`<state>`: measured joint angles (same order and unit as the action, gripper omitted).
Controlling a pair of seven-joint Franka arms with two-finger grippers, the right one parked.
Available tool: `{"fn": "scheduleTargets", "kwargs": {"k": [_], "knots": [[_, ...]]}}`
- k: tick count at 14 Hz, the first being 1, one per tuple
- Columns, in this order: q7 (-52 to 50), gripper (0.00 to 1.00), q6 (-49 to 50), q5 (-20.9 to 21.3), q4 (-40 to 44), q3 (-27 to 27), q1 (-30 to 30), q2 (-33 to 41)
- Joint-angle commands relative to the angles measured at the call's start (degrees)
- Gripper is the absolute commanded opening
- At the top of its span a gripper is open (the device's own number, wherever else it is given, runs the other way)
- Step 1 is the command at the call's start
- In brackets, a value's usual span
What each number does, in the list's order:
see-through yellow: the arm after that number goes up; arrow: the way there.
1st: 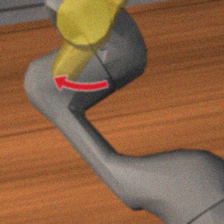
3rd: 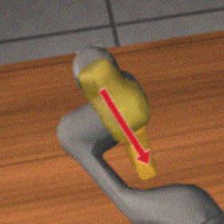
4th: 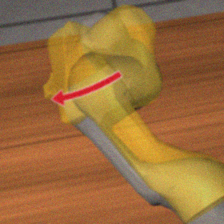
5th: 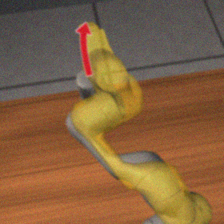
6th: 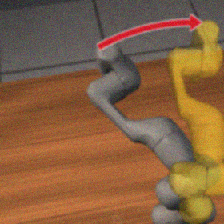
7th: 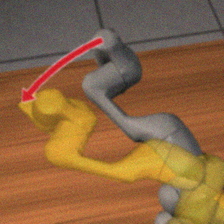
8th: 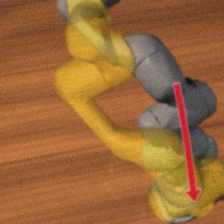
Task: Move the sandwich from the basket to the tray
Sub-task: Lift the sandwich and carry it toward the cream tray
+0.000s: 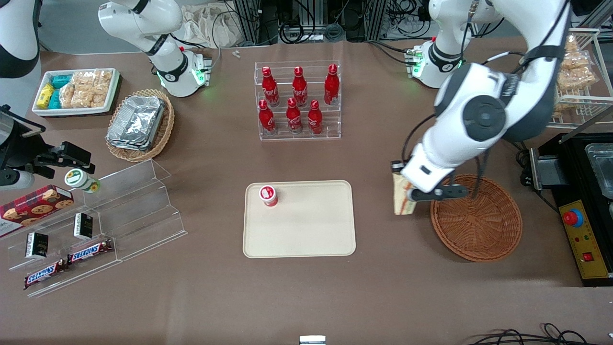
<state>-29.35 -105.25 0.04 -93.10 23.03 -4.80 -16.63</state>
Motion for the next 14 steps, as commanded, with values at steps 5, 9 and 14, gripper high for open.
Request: {"fn": "scheduleTargets", "kwargs": {"k": [5, 9, 14], "knots": [[-0.54, 0.0, -10.22, 6.72, -0.76, -0.27, -5.84, -7.35], [-3.86, 0.0, -18.13, 8.66, -0.77, -0.35, -8.56, -13.06], [-16.42, 0.0, -22.89, 20.07, 2.66, -0.35, -12.34, -21.59]]}}
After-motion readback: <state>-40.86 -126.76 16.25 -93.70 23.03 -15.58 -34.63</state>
